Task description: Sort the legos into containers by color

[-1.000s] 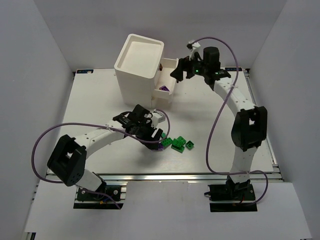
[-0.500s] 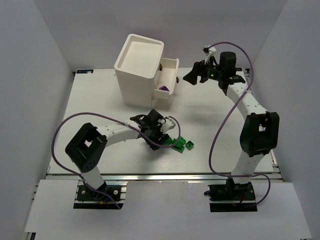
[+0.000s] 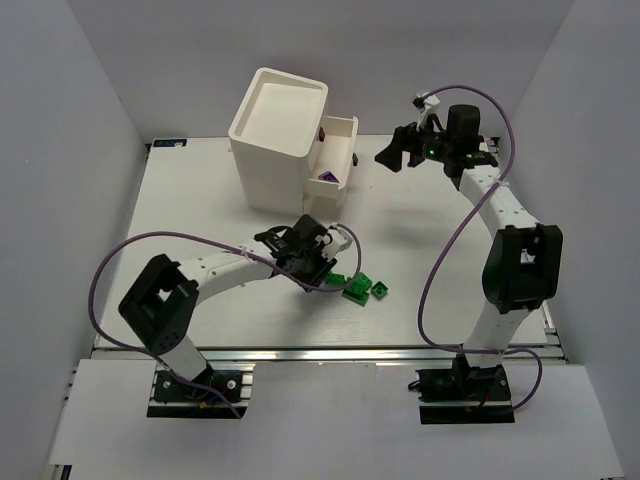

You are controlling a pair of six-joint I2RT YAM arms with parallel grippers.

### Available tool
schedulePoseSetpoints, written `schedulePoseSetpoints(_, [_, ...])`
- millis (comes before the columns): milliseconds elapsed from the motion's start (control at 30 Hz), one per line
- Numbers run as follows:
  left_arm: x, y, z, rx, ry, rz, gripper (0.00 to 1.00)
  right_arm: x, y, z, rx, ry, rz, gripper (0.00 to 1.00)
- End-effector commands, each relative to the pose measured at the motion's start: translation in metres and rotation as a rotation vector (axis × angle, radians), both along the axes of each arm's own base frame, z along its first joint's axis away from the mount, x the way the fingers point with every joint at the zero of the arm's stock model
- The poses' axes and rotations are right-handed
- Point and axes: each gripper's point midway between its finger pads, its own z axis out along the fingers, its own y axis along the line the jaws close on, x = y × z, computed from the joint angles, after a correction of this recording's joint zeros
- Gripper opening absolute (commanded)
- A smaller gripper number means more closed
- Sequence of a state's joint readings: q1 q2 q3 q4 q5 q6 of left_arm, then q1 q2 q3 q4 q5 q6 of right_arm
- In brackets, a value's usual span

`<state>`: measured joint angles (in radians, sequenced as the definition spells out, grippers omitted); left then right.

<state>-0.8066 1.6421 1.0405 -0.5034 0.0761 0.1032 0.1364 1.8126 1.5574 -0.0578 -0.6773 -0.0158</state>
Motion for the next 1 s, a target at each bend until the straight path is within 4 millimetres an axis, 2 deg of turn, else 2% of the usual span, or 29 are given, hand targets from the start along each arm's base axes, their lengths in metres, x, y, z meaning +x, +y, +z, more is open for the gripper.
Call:
schedulePoseSetpoints(0, [0.024,-0.022,0.092,-0.213,-0.15,0.067,0.06,-0.008,-0.012,0.01,-0.095,-0.099,-0.001,0.89])
schedulePoseSetpoints(33, [0.037,-0.029,0.117,-0.268,-0.193,0.093,0.06,-0.01,-0.017,-0.006,-0.132,-0.091,-0.014,0.89])
schedulePoseSetpoints(100, [0.051,-0.036,0.138,-0.305,-0.23,0.108,0.06,-0.015,-0.023,-0.013,-0.159,-0.097,-0.019,0.89])
schedulePoseSetpoints(133, [0.062,-0.046,0.164,-0.348,-0.275,0.11,0.06,-0.02,-0.022,-0.021,-0.171,-0.087,-0.003,0.89])
schedulePoseSetpoints(167, [0.072,-0.048,0.172,-0.358,-0.291,0.12,0.06,-0.022,-0.024,-0.023,-0.171,-0.074,0.002,0.89])
schedulePoseSetpoints(233, [0.09,-0.057,0.178,-0.38,-0.29,0.162,0.06,-0.031,-0.024,-0.03,-0.155,-0.024,0.04,0.78])
schedulePoseSetpoints(267, [0.104,-0.06,0.199,-0.411,-0.332,0.178,0.06,-0.035,-0.022,-0.031,-0.147,-0.014,0.051,0.7])
schedulePoseSetpoints(300, [0.118,-0.06,0.192,-0.388,-0.341,0.207,0.06,-0.037,-0.023,-0.033,-0.146,-0.012,0.051,0.44])
schedulePoseSetpoints(333, [0.135,-0.056,0.196,-0.381,-0.377,0.247,0.06,-0.037,-0.024,-0.031,-0.148,-0.031,0.045,0.23])
schedulePoseSetpoints(367, [0.147,-0.062,0.216,-0.408,-0.419,0.258,0.08,-0.041,-0.025,-0.035,-0.149,-0.027,0.04,0.0])
schedulePoseSetpoints(400, [0.163,-0.057,0.22,-0.395,-0.453,0.298,0.09,-0.043,-0.025,-0.035,-0.151,-0.039,0.039,0.0])
schedulePoseSetpoints(433, [0.18,-0.058,0.204,-0.352,-0.452,0.326,0.09,-0.044,-0.026,-0.033,-0.159,-0.052,0.033,0.0])
schedulePoseSetpoints(467, [0.194,-0.062,0.228,-0.376,-0.506,0.347,0.09,-0.047,-0.028,-0.039,-0.168,-0.048,0.034,0.0])
schedulePoseSetpoints(500, [0.211,-0.053,0.229,-0.339,-0.545,0.409,0.09,-0.048,-0.029,-0.039,-0.169,-0.046,0.03,0.0])
schedulePoseSetpoints(533, [0.225,-0.055,0.212,-0.285,-0.555,0.411,0.09,-0.049,-0.03,-0.041,-0.17,-0.04,0.027,0.0])
schedulePoseSetpoints(600, [0.244,-0.05,0.223,-0.279,-0.615,0.465,0.1,-0.053,-0.03,-0.042,-0.176,-0.037,0.027,0.0])
schedulePoseSetpoints(633, [0.251,-0.046,0.223,-0.258,-0.64,0.497,0.1,-0.053,-0.032,-0.044,-0.178,-0.032,0.018,0.0])
schedulePoseSetpoints(667, [0.259,-0.047,0.211,-0.232,-0.642,0.512,0.11,-0.055,-0.032,-0.043,-0.177,-0.036,0.019,0.0])
schedulePoseSetpoints(733, [0.268,-0.045,0.211,-0.22,-0.67,0.552,0.11,-0.06,-0.033,-0.045,-0.174,-0.027,0.019,0.0])
schedulePoseSetpoints(767, [0.273,-0.044,0.2,-0.197,-0.671,0.568,0.12,-0.06,-0.033,-0.044,-0.172,-0.032,0.018,0.0])
schedulePoseSetpoints(867, [0.282,-0.039,0.197,-0.172,-0.7,0.622,0.22,-0.063,-0.032,-0.044,-0.167,-0.031,0.023,0.0])
schedulePoseSetpoints(900, [0.284,-0.038,0.196,-0.168,-0.708,0.632,0.25,-0.063,-0.032,-0.044,-0.168,-0.031,0.026,0.03])
schedulePoseSetpoints(933, [0.287,-0.039,0.2,-0.175,-0.719,0.64,0.44,-0.064,-0.03,-0.045,-0.171,-0.032,0.035,0.12])
schedulePoseSetpoints(967, [0.288,-0.041,0.199,-0.179,-0.716,0.634,0.5,-0.064,-0.031,-0.045,-0.172,-0.034,0.036,0.34])
